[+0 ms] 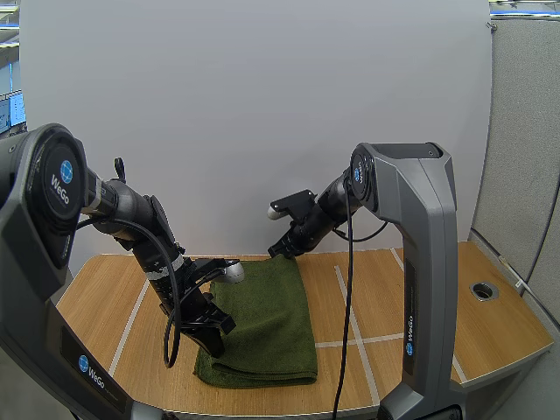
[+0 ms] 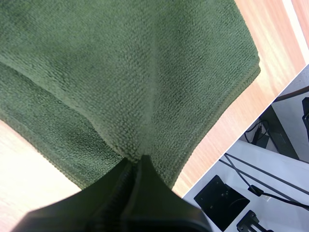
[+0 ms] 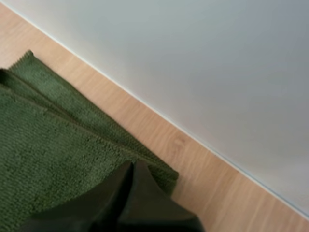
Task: Fold the towel
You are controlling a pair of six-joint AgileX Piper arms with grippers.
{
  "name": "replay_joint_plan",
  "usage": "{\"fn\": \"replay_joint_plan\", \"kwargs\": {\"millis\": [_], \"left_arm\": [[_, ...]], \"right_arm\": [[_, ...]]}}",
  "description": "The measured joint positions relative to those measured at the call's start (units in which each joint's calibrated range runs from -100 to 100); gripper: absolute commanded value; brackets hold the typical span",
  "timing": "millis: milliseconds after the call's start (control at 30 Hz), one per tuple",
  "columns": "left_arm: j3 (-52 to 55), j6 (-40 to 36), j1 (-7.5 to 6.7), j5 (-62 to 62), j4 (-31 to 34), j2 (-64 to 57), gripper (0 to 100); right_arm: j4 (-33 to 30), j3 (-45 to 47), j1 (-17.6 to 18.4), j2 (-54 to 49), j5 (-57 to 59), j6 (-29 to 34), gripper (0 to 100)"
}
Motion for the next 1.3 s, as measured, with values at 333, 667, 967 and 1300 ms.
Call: {"fn": "replay_joint_plan", "kwargs": {"millis": [333, 667, 967, 1300], "left_arm": [[0.00, 0.00, 0.00, 0.00, -0.10, 0.00, 0], [0.00, -1.88, 0.00, 0.00, 4.99, 0.00, 0], [0.00, -2.21, 0.00, -0.73, 7.18, 0.00, 0], [3.92, -1.86, 0.00, -8.33, 7.65, -0.04, 2]], "right_arm": [[-1.29, 0.00, 0.00, 1.52, 0.21, -0.09, 0], [-4.33, 0.00, -0.32, 1.52, 0.04, 0.01, 0], [-4.45, 0.00, -0.32, 1.57, 0.04, 0.01, 0], [-4.55, 0.00, -0.32, 1.57, 0.04, 0.01, 0]]}}
